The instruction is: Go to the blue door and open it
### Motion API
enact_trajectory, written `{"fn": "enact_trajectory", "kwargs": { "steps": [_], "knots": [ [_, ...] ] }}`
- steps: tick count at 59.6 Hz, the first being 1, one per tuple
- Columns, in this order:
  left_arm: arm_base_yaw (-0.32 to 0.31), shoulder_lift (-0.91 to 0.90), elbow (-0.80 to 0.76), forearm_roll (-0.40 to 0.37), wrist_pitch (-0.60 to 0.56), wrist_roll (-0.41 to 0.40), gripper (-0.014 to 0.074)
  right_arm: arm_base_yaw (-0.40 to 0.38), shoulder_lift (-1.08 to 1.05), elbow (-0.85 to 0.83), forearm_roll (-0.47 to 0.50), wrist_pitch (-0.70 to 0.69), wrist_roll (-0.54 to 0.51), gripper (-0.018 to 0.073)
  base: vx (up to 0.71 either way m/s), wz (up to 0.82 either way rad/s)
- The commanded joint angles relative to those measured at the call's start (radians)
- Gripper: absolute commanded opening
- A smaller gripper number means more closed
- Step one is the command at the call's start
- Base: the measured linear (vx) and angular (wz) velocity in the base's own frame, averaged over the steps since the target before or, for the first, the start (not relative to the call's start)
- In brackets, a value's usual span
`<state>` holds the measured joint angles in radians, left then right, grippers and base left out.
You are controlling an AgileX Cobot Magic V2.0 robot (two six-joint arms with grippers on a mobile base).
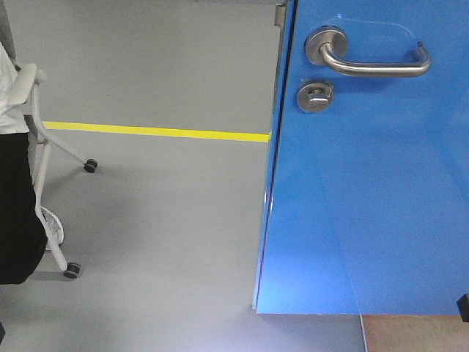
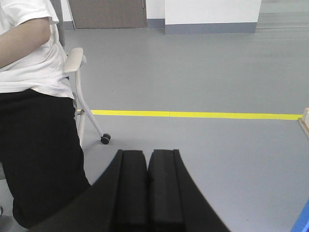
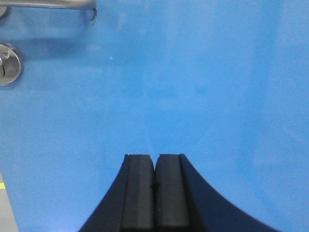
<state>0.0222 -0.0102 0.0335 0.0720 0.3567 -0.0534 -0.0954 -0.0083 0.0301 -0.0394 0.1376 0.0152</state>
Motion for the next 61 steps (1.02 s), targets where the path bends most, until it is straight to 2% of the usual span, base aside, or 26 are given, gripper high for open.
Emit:
{"fn": "enact_trajectory", "kwargs": {
  "steps": [1, 61],
  "knots": [
    [-0.005, -0.017, -0.035, -0.005, -0.079, -0.004, 0.0071, -0.005, -0.014, 0.009, -0.008, -0.077, 0.001, -0.0004, 0.0, 0.0],
    [-0.005, -0.017, -0.035, -0.005, -0.079, -0.004, 0.0071, -0.005, -0.012, 0.009, -0.006, -0.075, 0.001, -0.0004, 0.0, 0.0]
  ]
}}
